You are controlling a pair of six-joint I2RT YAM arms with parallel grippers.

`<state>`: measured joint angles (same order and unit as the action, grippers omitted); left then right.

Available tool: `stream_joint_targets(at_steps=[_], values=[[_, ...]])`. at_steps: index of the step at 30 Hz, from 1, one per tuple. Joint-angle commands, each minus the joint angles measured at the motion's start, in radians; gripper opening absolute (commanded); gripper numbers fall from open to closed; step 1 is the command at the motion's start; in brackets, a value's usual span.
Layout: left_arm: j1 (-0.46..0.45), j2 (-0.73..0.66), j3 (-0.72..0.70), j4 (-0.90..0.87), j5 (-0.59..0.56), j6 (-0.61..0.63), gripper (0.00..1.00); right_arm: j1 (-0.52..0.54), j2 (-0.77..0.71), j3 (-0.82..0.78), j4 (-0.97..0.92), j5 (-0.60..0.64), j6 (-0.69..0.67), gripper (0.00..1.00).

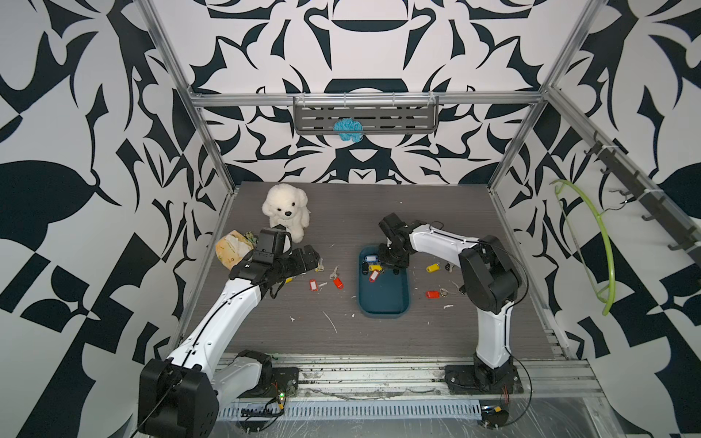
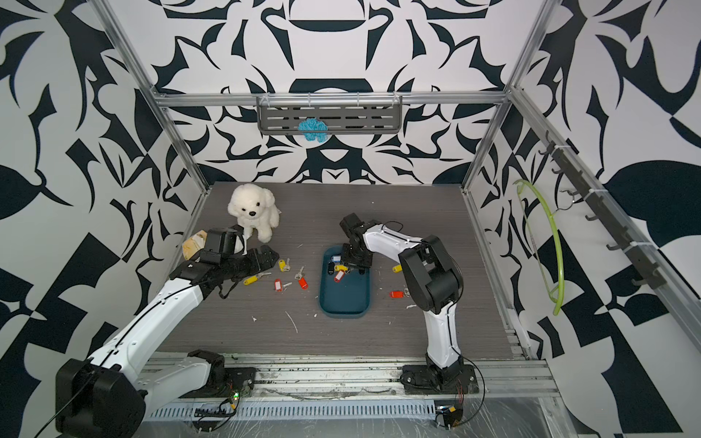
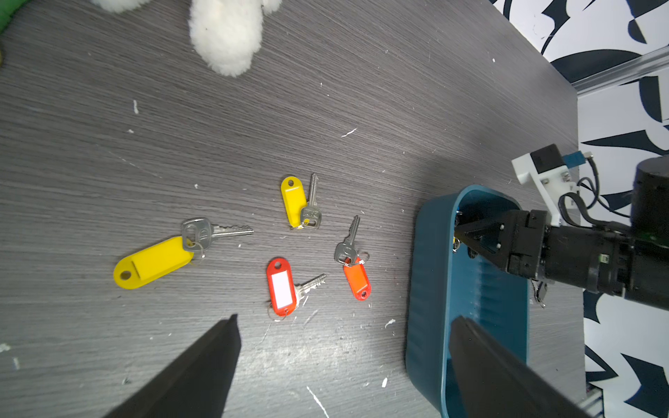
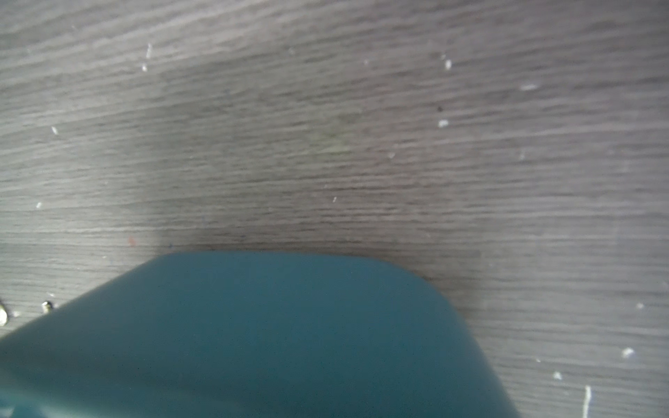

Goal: Take the keys out of the storage box
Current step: Pick up the key from the storage box.

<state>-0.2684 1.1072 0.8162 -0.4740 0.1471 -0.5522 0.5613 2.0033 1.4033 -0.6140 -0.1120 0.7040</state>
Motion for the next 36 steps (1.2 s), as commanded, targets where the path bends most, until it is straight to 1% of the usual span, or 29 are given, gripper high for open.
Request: stream_joint_targets(at_steps=[1,13,17,20,23,27,30,36], values=[[0.001,0.006,-0.011,0.011,0.014,0.012,0.98,0.013,-0.046,-0.021,-0.009,-0.009,0.007,0.32],[-0.002,0.01,-0.012,0.011,0.014,0.014,0.98,0.032,-0.093,-0.05,-0.003,-0.009,0.017,0.34],[-0.003,0.013,-0.011,0.009,0.014,0.015,0.98,0.04,-0.109,-0.055,-0.003,-0.009,0.017,0.38],[-0.004,0.017,-0.011,0.01,0.014,0.015,0.98,0.042,-0.103,-0.055,-0.003,-0.008,0.012,0.38],[-0.005,0.017,-0.011,0.009,0.016,0.015,0.98,0.041,-0.084,-0.05,0.001,-0.017,0.004,0.38],[-0.005,0.017,-0.011,0.008,0.016,0.015,0.98,0.041,-0.068,-0.051,0.011,-0.026,0.002,0.35],[-0.006,0.019,-0.011,0.009,0.016,0.017,0.98,0.042,-0.068,-0.061,0.018,-0.031,-0.002,0.32],[-0.007,0.024,-0.009,0.009,0.017,0.017,0.98,0.042,-0.069,-0.069,0.019,-0.039,-0.008,0.3]])
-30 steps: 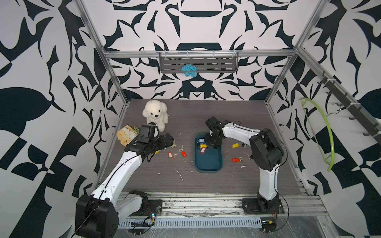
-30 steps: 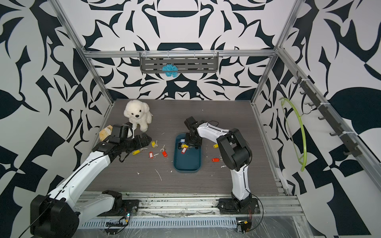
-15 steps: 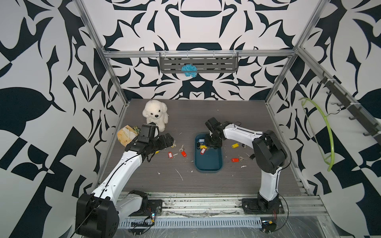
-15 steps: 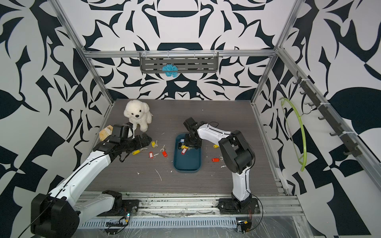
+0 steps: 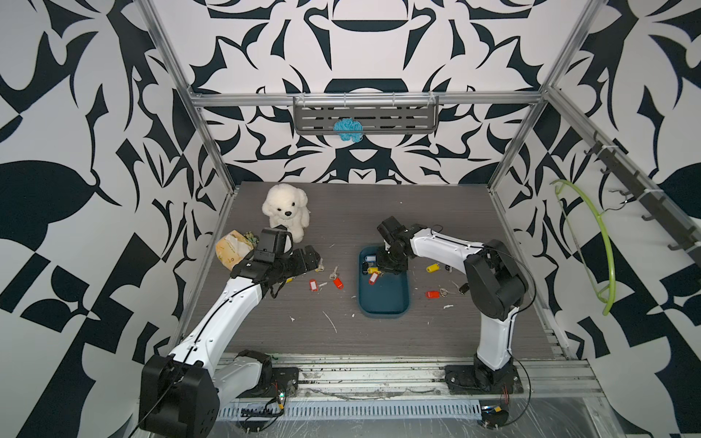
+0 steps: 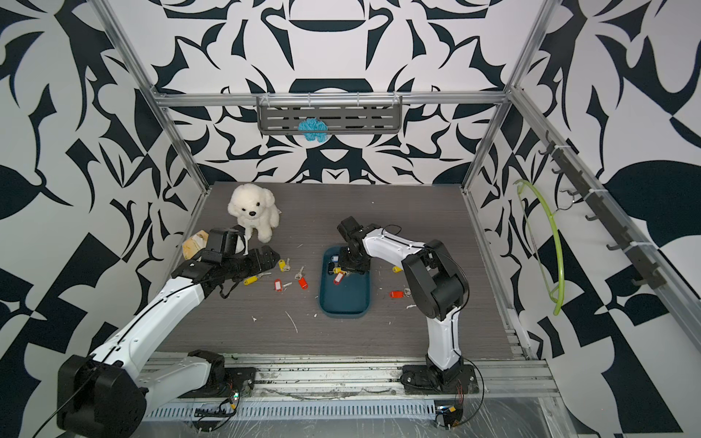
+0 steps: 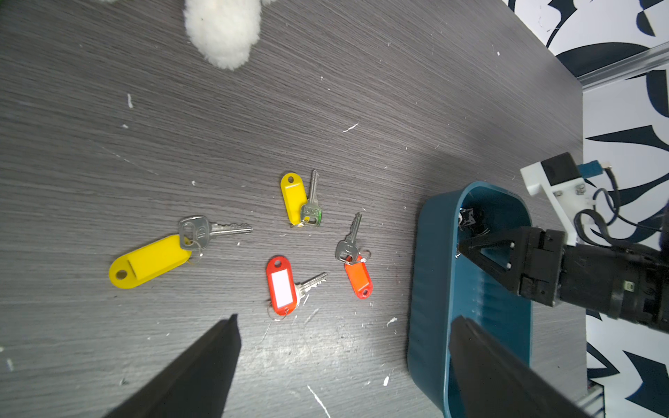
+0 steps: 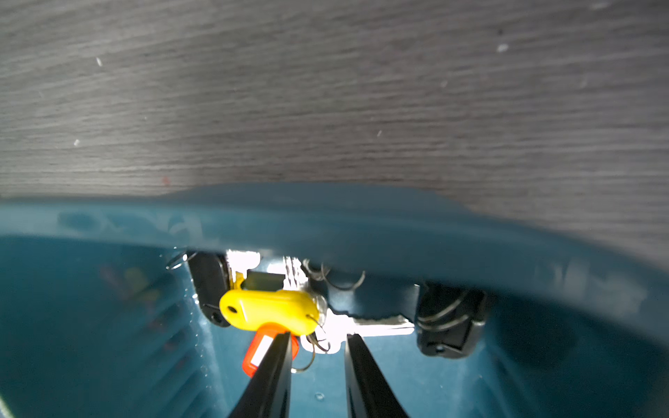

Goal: Take the keys out of the storage box
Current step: Pick up the key from the storage box.

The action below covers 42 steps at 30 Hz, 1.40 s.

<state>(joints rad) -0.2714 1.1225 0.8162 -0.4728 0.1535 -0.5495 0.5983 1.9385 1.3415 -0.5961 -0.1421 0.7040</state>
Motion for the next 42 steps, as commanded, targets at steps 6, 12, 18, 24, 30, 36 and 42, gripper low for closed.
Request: stream_joint_targets(at_steps=[6,12,18,24,30,36,42], values=[[-0.005,0.013,-0.009,0.008,0.012,0.014,0.98,0.005,0.002,-0.018,0.002,-0.013,-0.009,0.3],[-0.006,0.013,-0.009,0.007,0.011,0.013,0.98,0.006,0.014,-0.017,0.009,-0.019,-0.009,0.29],[-0.008,0.016,-0.009,0.007,0.011,0.014,0.98,0.004,0.016,-0.019,0.008,-0.022,-0.01,0.22],[-0.008,0.015,-0.008,0.007,0.011,0.016,0.98,0.006,0.016,-0.018,0.011,-0.024,-0.012,0.1],[-0.009,0.016,-0.007,0.006,0.012,0.016,0.98,0.004,-0.015,-0.01,-0.002,-0.014,-0.015,0.0],[-0.009,0.015,-0.006,0.006,0.014,0.016,0.98,0.005,-0.073,0.01,-0.048,0.014,-0.025,0.0],[-0.009,0.014,-0.006,0.006,0.018,0.016,0.98,0.004,-0.123,0.032,-0.094,0.037,-0.033,0.0]])
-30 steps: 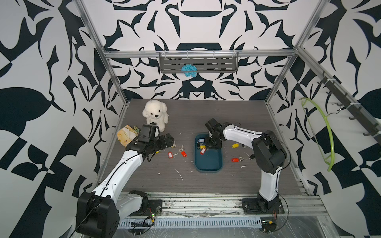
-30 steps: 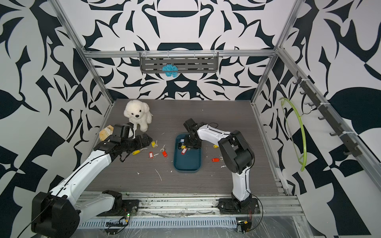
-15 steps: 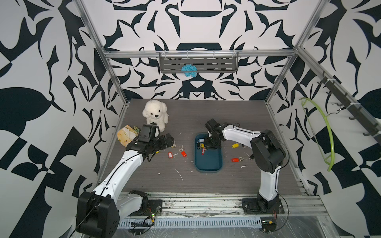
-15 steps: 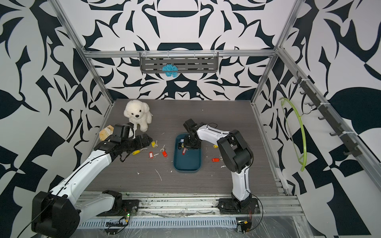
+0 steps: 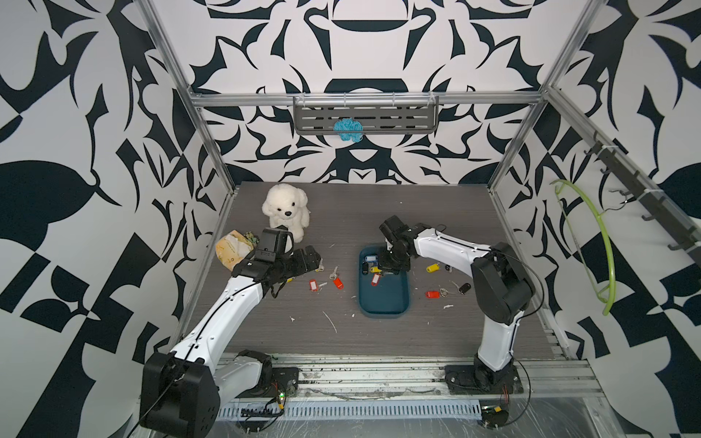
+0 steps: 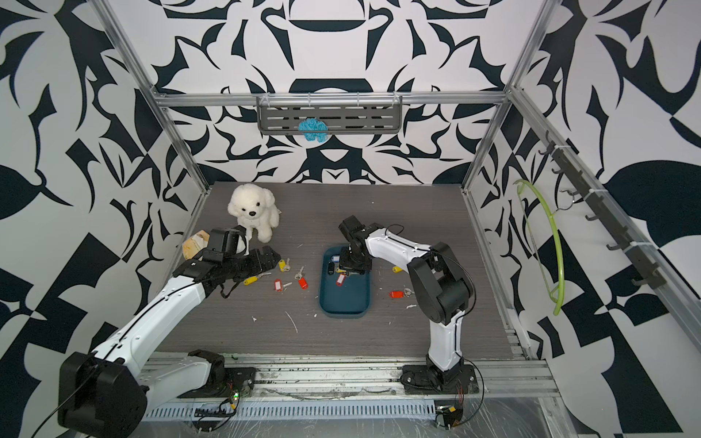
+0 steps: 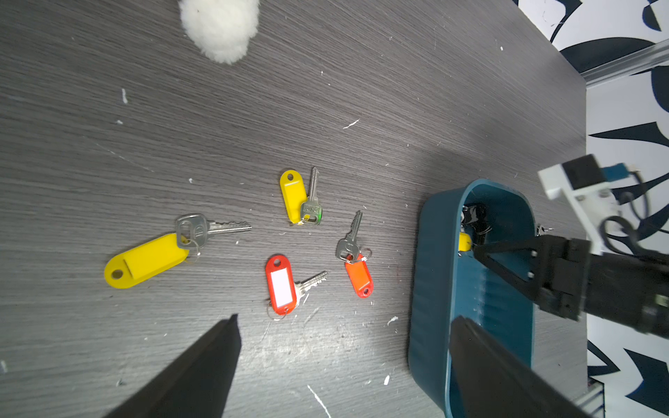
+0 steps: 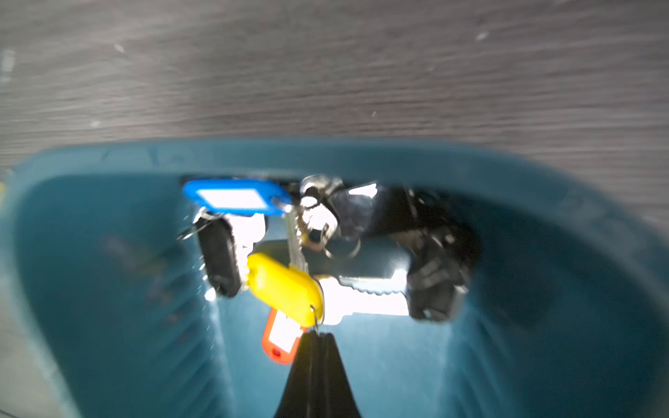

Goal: Take the keys out of the storage box
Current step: Pick up the key from the storage box.

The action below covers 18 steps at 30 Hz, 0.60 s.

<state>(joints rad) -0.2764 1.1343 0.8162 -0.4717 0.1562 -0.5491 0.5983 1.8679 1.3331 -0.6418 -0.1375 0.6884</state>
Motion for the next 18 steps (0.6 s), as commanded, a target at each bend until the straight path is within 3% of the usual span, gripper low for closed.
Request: stream_joint_targets(at_steps=[1,12,18], values=[[-0.004,0.002,-0.006,0.005,0.016,0.015,0.98,0.004,-0.058,0.041,-0.053,0.035,-0.018,0.0],[-0.009,0.0,-0.006,0.005,0.019,0.016,0.98,-0.002,-0.138,0.038,-0.092,0.07,-0.034,0.0],[-0.016,0.004,-0.006,0.008,0.024,0.018,0.98,-0.073,-0.26,0.024,-0.134,0.073,-0.062,0.0]])
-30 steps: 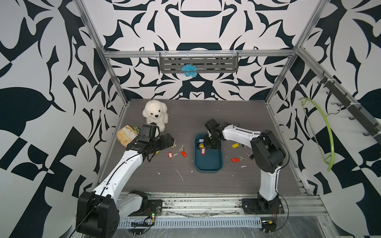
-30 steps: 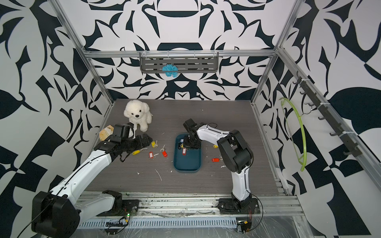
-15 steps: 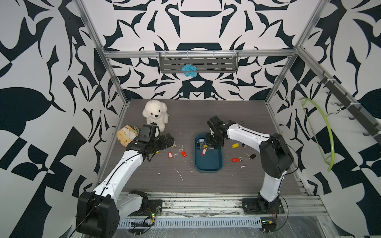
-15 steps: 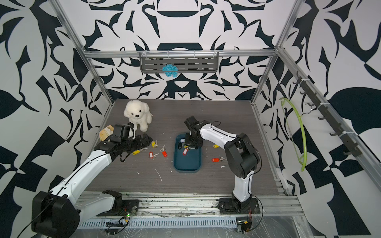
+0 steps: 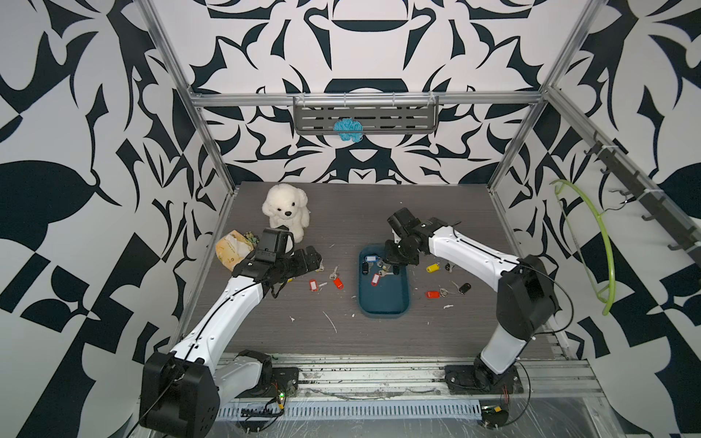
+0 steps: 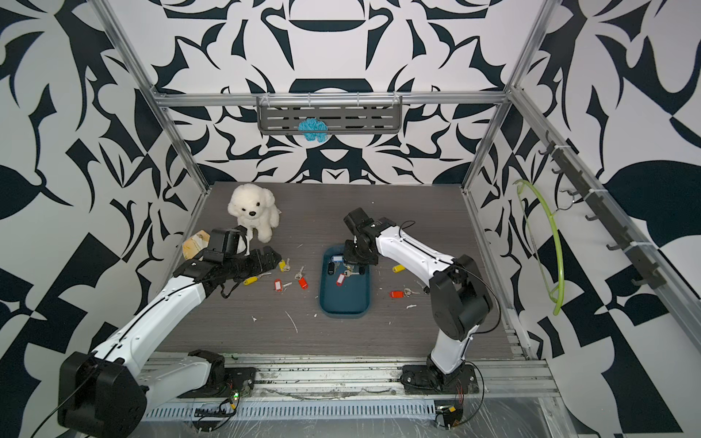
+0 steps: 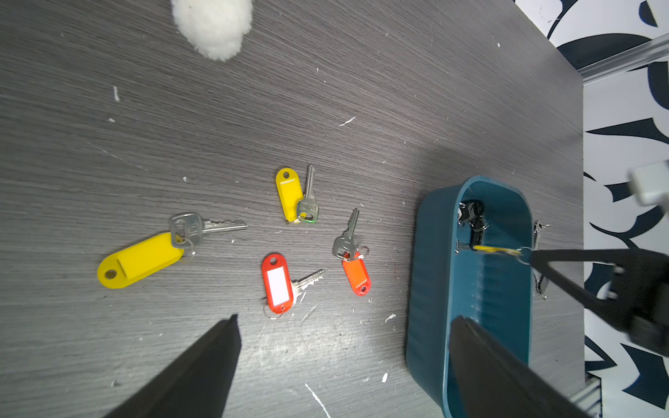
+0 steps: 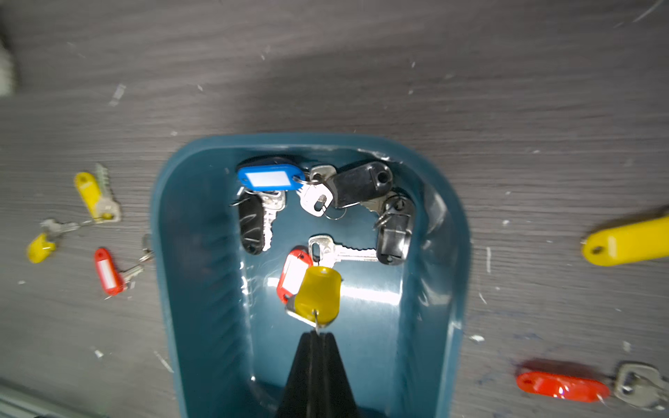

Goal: Take the keys out of the storage box
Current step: Pick up the key from the storage box, then place the key at the center of the board.

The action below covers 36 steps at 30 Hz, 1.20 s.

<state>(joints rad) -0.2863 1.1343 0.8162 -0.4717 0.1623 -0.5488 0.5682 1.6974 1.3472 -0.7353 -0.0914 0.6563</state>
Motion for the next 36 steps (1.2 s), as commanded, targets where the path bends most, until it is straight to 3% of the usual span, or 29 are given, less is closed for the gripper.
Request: stream_joint_targets(at_steps=[1,10,20,33,34,36], values=[[-0.009,0.004,-0.006,0.008,0.016,0.018,0.98,-0.062,-0.111,0.005,-0.049,0.029,-0.035,0.0],[-0.036,0.01,-0.003,0.007,0.013,0.023,0.97,-0.375,-0.283,-0.097,-0.106,0.0,-0.135,0.0],[-0.07,0.021,0.001,-0.002,0.0,0.029,0.96,-0.64,-0.315,-0.267,-0.064,0.043,-0.183,0.0],[-0.121,0.04,0.01,-0.022,-0.025,0.03,0.95,-0.764,-0.173,-0.331,0.066,0.033,-0.161,0.0],[-0.125,0.042,0.013,-0.025,-0.027,0.03,0.95,-0.765,-0.163,-0.328,0.066,0.032,-0.161,0.07],[-0.138,0.04,0.017,-0.034,-0.038,0.03,0.95,-0.766,-0.148,-0.323,0.066,0.029,-0.161,0.31]])
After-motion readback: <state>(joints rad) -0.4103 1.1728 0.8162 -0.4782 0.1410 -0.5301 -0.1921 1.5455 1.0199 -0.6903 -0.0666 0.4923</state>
